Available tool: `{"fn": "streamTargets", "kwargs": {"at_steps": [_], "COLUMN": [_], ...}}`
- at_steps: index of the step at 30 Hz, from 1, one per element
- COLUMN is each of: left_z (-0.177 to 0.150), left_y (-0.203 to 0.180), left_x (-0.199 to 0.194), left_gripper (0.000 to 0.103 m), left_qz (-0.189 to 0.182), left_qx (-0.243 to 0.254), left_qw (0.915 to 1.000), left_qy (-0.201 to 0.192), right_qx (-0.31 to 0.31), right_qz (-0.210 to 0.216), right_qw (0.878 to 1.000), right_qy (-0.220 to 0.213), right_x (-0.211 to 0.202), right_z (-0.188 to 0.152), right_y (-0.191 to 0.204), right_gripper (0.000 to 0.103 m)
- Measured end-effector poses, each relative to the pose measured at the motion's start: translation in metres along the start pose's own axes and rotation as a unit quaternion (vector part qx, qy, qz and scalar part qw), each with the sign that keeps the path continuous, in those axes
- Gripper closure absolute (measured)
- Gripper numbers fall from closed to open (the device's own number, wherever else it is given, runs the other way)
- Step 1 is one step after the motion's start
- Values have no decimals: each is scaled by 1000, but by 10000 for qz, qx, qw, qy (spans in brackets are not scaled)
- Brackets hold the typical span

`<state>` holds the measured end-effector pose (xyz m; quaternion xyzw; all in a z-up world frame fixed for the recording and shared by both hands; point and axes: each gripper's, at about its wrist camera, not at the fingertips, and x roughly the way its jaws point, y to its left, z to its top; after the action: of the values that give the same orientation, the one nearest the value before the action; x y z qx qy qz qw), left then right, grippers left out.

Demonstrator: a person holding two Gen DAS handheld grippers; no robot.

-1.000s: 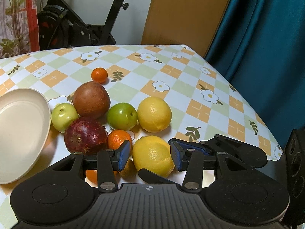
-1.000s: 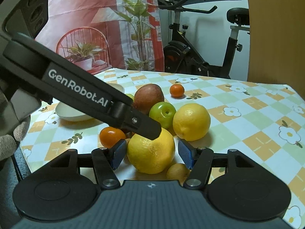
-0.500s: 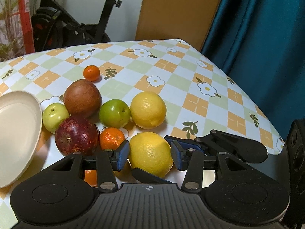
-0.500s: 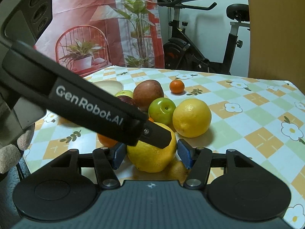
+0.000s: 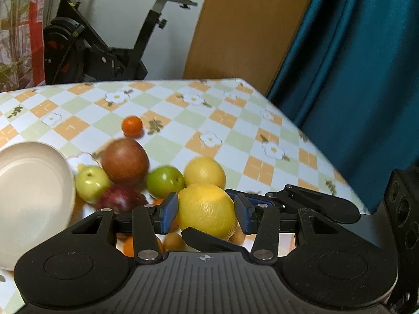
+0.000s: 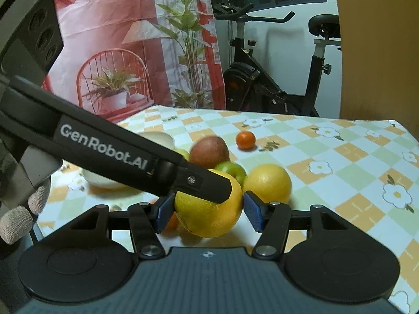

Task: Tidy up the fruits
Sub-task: 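Close the left tool around the large yellow lemon, then carry the lemon in the left tool over the cream plate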

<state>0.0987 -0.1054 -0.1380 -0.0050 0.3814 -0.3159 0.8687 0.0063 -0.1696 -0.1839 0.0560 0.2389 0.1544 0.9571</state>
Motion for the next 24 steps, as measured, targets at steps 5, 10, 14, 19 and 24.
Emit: {"fn": "streamTargets", "kwargs": {"at_steps": [5,10,14,19,24], "left_z": [13,19,20,22,26], "left_y": [22,59,98,140,180], "left_x": [-27,-50,-66,-79,-81], "left_gripper": [54,53,53,53,50], "left_qz": [25,102,174,469,793], "left_qx": [-223,-636,-1079,-1288,-1473], "left_qw": [9993,9963,9917,9877,9836], "left_qy": [-302,-573,-678,-749,-674], "right_qx": [-32,-457,-749,-987,-702], "right_qz": [203,374,603,945,1264], "right_qw": [9998,9983,9953,9903,9891], "right_qy": [-41,0,97,242,277], "right_x": [5,26,53,96,139], "right_z": [30,60,77,90,95], "right_y": [12,38,60,90,111], "right_gripper": [43,43,43,43,43]}}
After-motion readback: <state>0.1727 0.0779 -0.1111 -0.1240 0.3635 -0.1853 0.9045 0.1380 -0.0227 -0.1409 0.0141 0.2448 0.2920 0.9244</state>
